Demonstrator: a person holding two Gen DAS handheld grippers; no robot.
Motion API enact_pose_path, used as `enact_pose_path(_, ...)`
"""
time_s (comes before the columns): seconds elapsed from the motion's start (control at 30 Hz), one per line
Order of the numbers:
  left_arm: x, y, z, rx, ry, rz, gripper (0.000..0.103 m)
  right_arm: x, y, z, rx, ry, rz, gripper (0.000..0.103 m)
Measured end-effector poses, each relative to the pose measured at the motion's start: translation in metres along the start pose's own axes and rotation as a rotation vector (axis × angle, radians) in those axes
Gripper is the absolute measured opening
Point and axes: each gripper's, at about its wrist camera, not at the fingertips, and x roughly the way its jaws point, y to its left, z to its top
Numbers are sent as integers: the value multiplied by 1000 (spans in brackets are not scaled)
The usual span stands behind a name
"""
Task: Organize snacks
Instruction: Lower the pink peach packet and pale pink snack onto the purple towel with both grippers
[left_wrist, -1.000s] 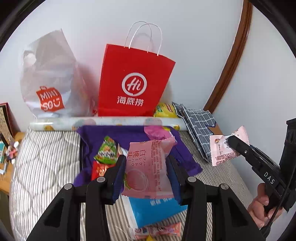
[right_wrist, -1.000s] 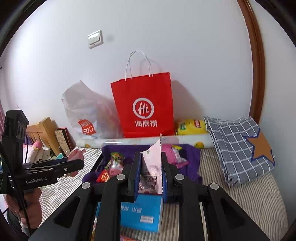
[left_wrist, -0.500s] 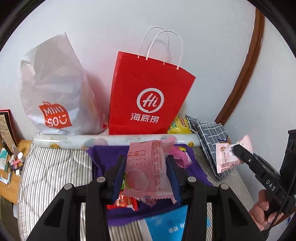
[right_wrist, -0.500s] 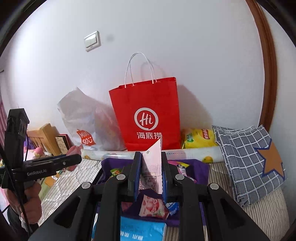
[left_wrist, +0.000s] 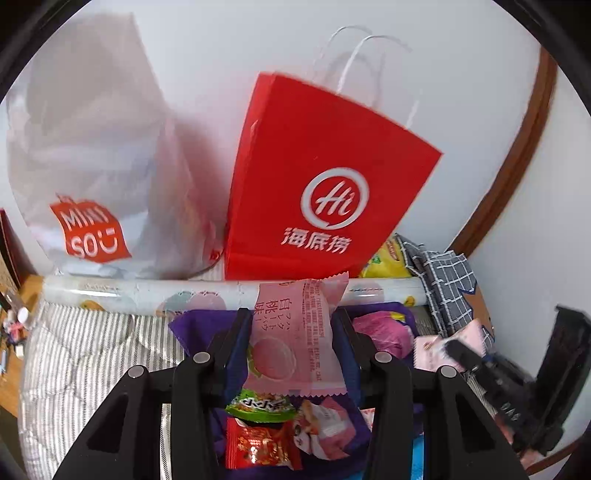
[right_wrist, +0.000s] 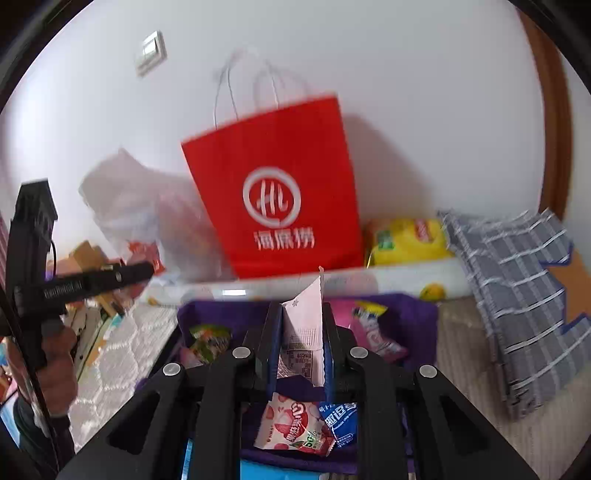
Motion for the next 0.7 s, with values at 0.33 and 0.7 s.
enact_pose_path(0.33,35,18,-11,-22,81,18,42,46,-16,-28,37,168,11,19)
enact_pose_path(0.7,56,1,-28,-10,175,-43,42,45,-21,-31,47,201,27,21)
